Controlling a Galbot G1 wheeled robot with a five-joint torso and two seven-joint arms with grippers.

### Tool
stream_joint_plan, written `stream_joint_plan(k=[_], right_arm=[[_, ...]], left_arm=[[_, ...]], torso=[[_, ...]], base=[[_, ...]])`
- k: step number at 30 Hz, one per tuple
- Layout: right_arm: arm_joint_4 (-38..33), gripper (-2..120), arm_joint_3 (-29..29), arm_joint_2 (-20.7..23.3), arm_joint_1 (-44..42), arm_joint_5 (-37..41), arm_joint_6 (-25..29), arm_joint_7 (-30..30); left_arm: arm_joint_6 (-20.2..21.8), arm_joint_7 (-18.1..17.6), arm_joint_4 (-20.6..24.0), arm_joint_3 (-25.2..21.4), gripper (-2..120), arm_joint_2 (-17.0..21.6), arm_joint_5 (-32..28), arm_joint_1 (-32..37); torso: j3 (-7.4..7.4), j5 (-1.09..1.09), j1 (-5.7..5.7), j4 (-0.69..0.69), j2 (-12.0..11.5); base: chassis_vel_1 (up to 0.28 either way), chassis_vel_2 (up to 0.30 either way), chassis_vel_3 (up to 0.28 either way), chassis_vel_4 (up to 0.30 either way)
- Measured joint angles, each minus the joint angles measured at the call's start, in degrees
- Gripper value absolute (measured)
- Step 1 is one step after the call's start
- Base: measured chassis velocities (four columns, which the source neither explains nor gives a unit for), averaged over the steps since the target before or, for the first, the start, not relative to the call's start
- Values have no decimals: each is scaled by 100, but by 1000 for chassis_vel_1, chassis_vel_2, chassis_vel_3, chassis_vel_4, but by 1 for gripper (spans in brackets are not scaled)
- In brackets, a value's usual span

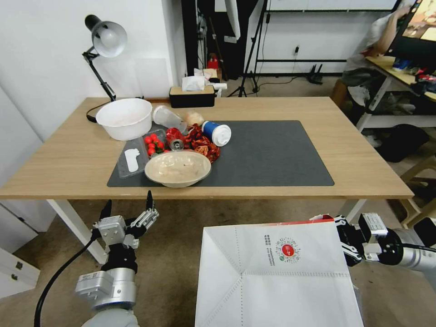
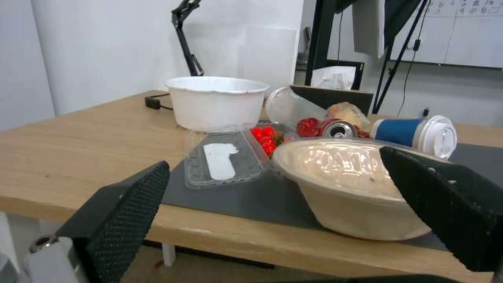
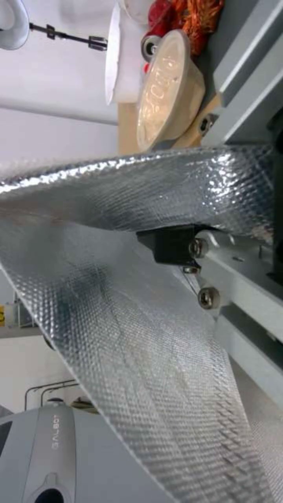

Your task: Pick up the food delivery bag from the floor and place it on the table.

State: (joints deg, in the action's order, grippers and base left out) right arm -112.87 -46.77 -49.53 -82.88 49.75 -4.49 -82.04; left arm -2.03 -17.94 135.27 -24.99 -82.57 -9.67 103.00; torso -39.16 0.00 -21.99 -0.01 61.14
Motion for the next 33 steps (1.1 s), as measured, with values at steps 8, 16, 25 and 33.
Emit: stream_joint_plan(k=[8,16,25,33], right_arm=[[3,0,1,0,6,-1,3,0],[6,0,2,-3,6,-1,15,-3],[24,0,6,-9,12,3,23,9],[7,0,-33,-8,35,164,51,196]], left_arm=[[0,1,0,-3,100,3,-1,4],[-17,41,2,-21,100,-2,-19,20],[-79,101,2,-27,100,1,-23,26],[-118,88,-34,-37,100,15,-21,16]], torso=[[-117,0,-93,0,210],[-244,0,-196,0,438],[-272,0,-216,0,486],[-259,0,-207,-1,464]], base=[[0,0,0,0],[0,0,0,0],[0,0,0,0],[0,0,0,0]])
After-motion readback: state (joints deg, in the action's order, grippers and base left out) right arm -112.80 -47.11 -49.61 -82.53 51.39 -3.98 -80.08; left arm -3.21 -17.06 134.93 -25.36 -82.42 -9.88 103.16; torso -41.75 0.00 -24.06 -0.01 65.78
